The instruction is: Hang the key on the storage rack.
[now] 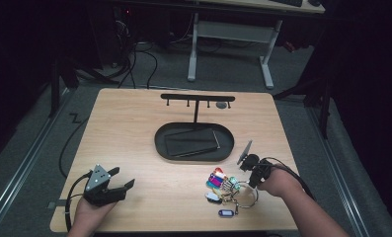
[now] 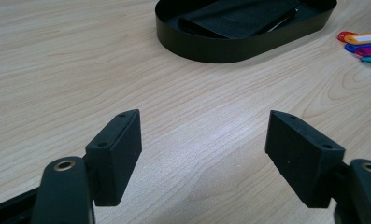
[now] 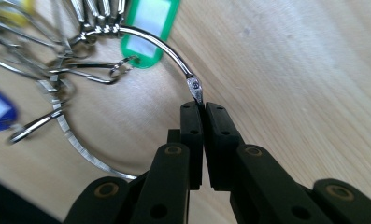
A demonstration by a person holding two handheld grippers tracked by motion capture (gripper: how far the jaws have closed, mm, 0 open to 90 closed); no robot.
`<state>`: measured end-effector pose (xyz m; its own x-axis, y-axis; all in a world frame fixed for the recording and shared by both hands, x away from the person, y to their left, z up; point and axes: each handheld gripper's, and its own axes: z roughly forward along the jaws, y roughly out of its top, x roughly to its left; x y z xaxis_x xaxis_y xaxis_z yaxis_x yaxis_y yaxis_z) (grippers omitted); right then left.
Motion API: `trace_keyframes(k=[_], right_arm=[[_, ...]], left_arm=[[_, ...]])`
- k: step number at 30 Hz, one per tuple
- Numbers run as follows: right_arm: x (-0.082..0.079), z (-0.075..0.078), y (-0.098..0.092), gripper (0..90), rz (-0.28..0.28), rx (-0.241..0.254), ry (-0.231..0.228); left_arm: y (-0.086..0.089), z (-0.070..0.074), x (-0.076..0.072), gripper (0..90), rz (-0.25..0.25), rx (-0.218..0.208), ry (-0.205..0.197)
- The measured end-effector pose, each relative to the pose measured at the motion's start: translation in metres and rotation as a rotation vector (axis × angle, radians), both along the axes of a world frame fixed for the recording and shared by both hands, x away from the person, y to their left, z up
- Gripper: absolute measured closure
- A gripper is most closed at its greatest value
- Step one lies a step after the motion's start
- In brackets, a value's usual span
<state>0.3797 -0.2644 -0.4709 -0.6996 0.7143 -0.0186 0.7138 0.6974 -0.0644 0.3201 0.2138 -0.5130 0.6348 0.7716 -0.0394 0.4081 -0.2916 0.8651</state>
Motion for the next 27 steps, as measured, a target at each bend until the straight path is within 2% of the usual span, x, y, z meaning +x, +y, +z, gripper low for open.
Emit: trace_keyframes(k=[2,8,10,11,13,15,17,18,23,24,27], right_arm=[[-0.001,0.011,0.0,87.1,-0.017,0.011,-0.005],[-0.007,0.037,0.005,87.3,0.009,0.038,-0.01],[-0.009,0.044,0.007,87.4,0.002,0.043,-0.009],[-0.01,0.048,0.009,87.5,-0.013,0.038,-0.008],[-0.01,0.055,0.009,87.5,0.001,0.04,-0.019],[-0.01,0.065,0.012,87.6,-0.012,0.039,-0.027],[-0.01,0.073,0.014,87.7,-0.002,0.047,-0.037],[-0.008,0.076,0.014,87.7,0.021,0.051,-0.041],[-0.007,0.093,0.018,87.8,0.001,0.047,-0.043],[-0.006,0.096,0.018,87.8,0.02,0.045,-0.05],[-0.005,0.105,0.018,87.9,-0.007,0.045,-0.059]], left_arm=[[-0.001,0.0,0.0,27.7,-0.002,-0.001,0.0],[-0.003,0.001,0.001,27.7,-0.016,-0.003,-0.005],[-0.004,0.001,0.001,27.7,-0.021,-0.004,-0.003],[-0.004,0.001,0.001,27.7,-0.022,-0.005,-0.003],[-0.005,0.001,0.002,27.7,-0.024,-0.006,-0.005],[-0.005,0.001,0.002,27.7,-0.026,-0.005,-0.006],[-0.006,0.001,0.002,27.7,-0.027,-0.006,-0.009],[-0.005,0.001,0.002,27.7,-0.027,-0.005,-0.008],[-0.003,0.002,0.001,27.7,-0.019,-0.014,-0.009],[-0.002,0.002,0.0,27.7,-0.019,-0.015,-0.007],[-0.001,0.001,-0.001,27.7,-0.014,-0.017,-0.008]])
